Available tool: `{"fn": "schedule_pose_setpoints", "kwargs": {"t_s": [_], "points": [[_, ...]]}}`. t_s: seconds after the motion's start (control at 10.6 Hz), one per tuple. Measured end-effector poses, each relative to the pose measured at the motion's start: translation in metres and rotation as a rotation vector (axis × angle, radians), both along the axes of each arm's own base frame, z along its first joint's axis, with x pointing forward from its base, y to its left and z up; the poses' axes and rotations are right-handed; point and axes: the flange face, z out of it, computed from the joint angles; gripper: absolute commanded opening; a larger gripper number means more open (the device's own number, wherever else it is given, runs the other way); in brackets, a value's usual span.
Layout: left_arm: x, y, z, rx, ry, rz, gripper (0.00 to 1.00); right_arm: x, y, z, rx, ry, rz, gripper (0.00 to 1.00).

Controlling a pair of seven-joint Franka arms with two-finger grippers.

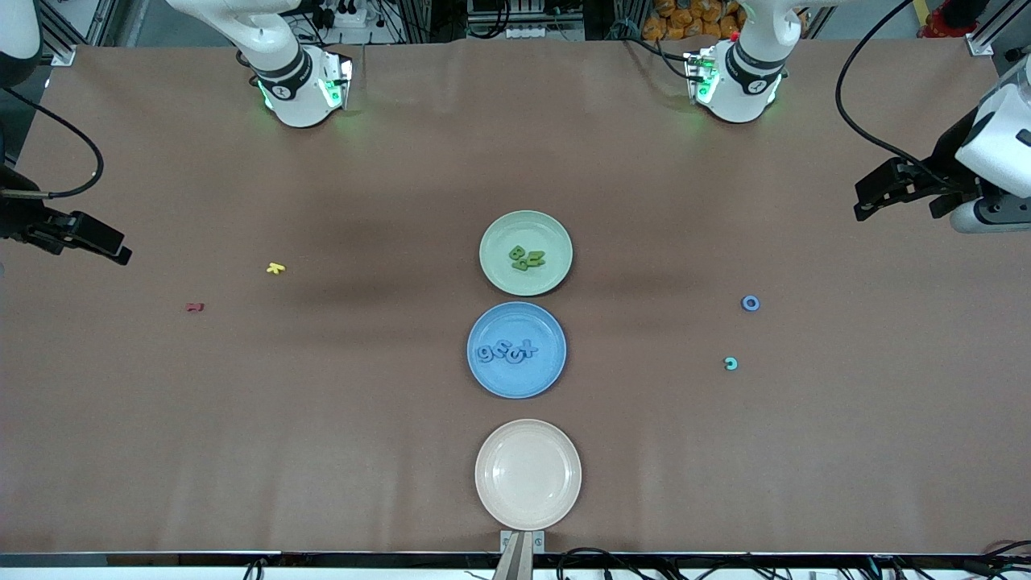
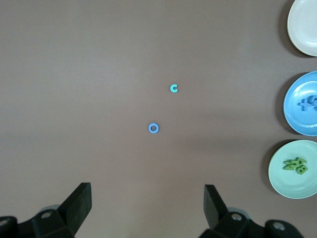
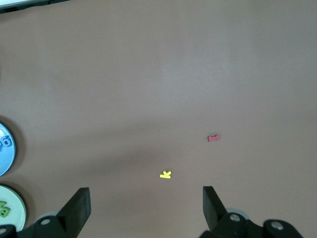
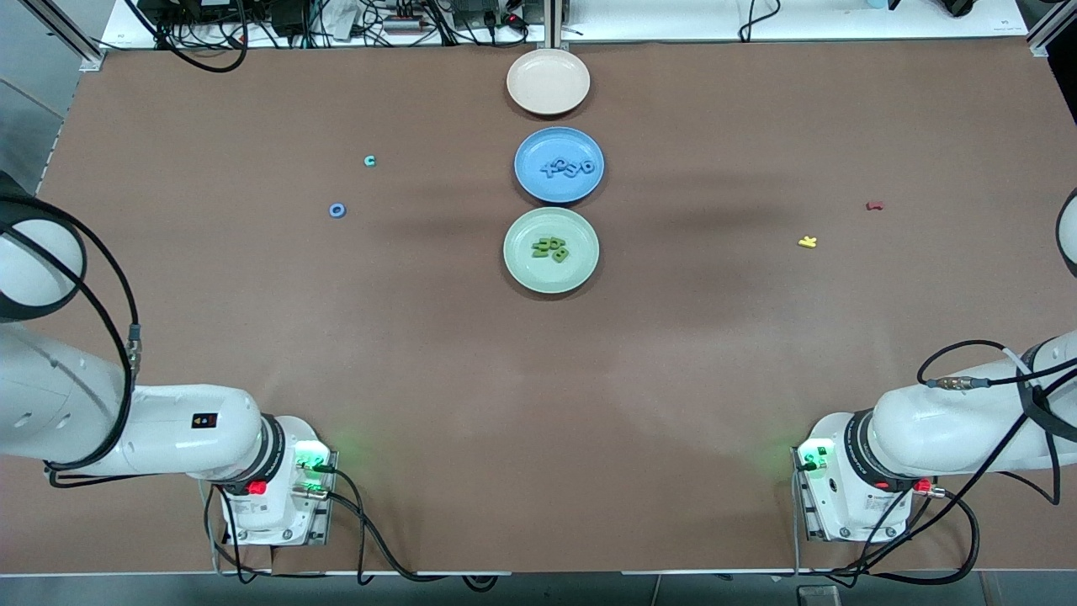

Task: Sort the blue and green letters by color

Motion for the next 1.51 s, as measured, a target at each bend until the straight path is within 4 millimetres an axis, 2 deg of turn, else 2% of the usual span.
{"fn": "schedule_pose_setpoints", "kwargs": {"t_s": [0.57, 1.51], "points": [[0.0002, 0.0073, -0.0005, 0.01, 0.0, 0.012, 1.0, 0.0, 0.0002, 0.0008, 0.0, -0.002, 0.0, 1.0], [-0.0021, 0.002, 0.0051, 0.011, -0.011, 0.002, 1.0, -0.0028, 0.0007, 0.0081, 0.0, -0.005, 0.001, 1.0]]}}
